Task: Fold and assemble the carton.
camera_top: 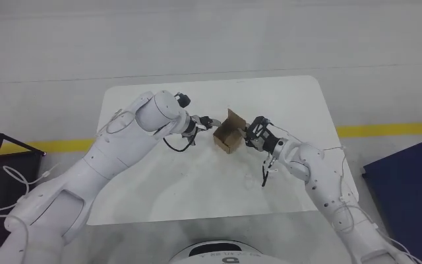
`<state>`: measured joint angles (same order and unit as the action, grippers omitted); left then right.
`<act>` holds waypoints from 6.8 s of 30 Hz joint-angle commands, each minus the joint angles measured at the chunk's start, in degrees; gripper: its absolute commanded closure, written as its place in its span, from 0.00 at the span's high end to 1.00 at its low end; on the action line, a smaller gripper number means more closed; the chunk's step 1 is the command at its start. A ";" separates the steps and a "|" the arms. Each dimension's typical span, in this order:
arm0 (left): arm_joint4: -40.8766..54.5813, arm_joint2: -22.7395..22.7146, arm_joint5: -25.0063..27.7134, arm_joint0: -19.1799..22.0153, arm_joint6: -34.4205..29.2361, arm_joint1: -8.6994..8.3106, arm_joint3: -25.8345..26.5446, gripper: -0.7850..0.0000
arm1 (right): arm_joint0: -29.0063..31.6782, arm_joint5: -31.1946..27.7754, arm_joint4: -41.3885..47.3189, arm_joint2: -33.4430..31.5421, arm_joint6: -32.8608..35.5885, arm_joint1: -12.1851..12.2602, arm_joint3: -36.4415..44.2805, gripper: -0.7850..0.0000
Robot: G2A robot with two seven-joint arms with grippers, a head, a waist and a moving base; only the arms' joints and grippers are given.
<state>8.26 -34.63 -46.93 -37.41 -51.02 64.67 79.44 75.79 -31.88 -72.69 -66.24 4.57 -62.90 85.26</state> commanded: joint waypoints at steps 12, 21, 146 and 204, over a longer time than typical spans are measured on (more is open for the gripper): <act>0.45 -7.35 1.21 -7.96 1.19 -3.46 5.24 1.00 | -3.49 -24.60 -1.74 -0.95 0.73 1.66 1.34 0.00; 0.22 -8.98 1.00 -10.90 1.75 -4.33 8.27 1.00 | -12.20 -26.12 -2.88 5.58 -4.65 2.72 -5.02 0.08; -7.23 -5.87 5.59 -11.96 -4.18 -1.59 8.58 1.00 | -0.62 -15.39 49.45 -1.04 21.85 3.41 -9.07 0.48; -3.84 16.69 3.41 11.91 -9.75 0.25 -0.32 0.31 | -6.75 -15.47 55.12 5.78 23.36 1.87 -12.32 0.41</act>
<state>4.21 -18.15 -43.43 -25.62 -60.86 65.11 78.90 69.10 -47.34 -17.58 -60.53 27.92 -61.01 72.98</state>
